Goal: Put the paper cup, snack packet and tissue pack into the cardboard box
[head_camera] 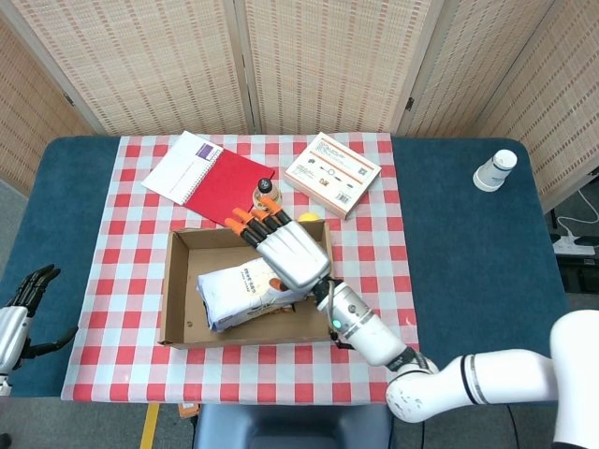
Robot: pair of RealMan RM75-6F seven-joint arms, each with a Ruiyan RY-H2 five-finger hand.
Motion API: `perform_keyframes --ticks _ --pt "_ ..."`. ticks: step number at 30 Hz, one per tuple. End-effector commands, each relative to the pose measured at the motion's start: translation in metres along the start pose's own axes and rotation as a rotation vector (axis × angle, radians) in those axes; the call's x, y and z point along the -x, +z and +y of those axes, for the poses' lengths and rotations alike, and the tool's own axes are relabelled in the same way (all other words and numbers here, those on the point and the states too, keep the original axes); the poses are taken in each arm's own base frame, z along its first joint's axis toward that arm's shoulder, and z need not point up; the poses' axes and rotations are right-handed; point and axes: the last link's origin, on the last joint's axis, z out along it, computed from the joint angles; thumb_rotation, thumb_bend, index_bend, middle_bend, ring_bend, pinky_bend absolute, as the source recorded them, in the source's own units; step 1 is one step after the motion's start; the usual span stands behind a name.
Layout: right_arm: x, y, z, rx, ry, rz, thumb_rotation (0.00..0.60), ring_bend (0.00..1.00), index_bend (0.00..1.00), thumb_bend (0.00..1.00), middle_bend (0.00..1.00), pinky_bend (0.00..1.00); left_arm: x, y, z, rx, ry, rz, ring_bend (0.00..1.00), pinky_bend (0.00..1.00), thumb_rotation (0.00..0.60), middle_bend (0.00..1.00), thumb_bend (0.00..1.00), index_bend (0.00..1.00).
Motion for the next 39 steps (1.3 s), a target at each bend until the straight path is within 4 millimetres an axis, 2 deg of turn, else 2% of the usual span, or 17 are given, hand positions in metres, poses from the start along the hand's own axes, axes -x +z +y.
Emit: perform_keyframes --ticks 1,4,9,13,18,22,25,31,39 --pt "-0.024 -0.035 0.039 0.101 -0.114 0.050 0.600 0.00 0.00 0.00 0.00 0.00 0.002 0.001 0.001 0.002 0.002 -0.006 0.00 0.23 0.600 0.03 0.23 0.09" --pt "-0.031 -0.065 0.074 0.199 -0.182 0.051 0.600 0.00 0.00 0.00 0.00 0.00 0.004 0.001 0.003 0.007 0.006 -0.013 0.00 0.23 0.600 0.03 0.23 0.09" --pt "-0.031 -0.108 0.132 0.345 -0.202 0.040 0.600 0.00 0.00 0.00 0.00 0.00 0.006 0.000 0.005 0.012 0.013 -0.016 0.00 0.23 0.600 0.03 0.23 0.09" --pt "-0.020 -0.144 0.172 0.422 -0.216 0.028 0.600 0.00 0.00 0.00 0.00 0.00 0.007 0.000 0.006 0.013 0.022 -0.018 0.00 0.23 0.600 0.03 0.23 0.09" --pt "-0.003 -0.189 0.208 0.496 -0.226 0.015 0.600 0.00 0.00 0.00 0.00 0.00 0.006 0.001 0.004 0.006 0.023 -0.014 0.00 0.23 0.600 0.03 0.23 0.09" --pt "0.020 -0.227 0.238 0.586 -0.203 -0.028 0.600 0.00 0.00 0.00 0.00 0.00 0.007 0.001 0.003 0.001 0.030 -0.017 0.00 0.23 0.600 0.03 0.23 0.09" --pt "0.033 -0.249 0.256 0.632 -0.172 -0.042 0.600 0.00 0.00 0.00 0.00 0.00 0.006 0.002 0.001 -0.006 0.033 -0.012 0.00 0.23 0.600 0.03 0.23 0.09" --pt "0.047 -0.273 0.282 0.667 -0.185 -0.019 0.600 0.00 0.00 0.00 0.00 0.00 0.001 0.001 -0.002 -0.019 0.033 0.011 0.00 0.23 0.600 0.03 0.23 0.09" --pt "0.057 -0.276 0.312 0.719 -0.166 0.010 0.600 0.00 0.00 0.00 0.00 0.00 0.007 0.004 -0.001 -0.019 0.045 -0.008 0.00 0.23 0.600 0.03 0.23 0.09"
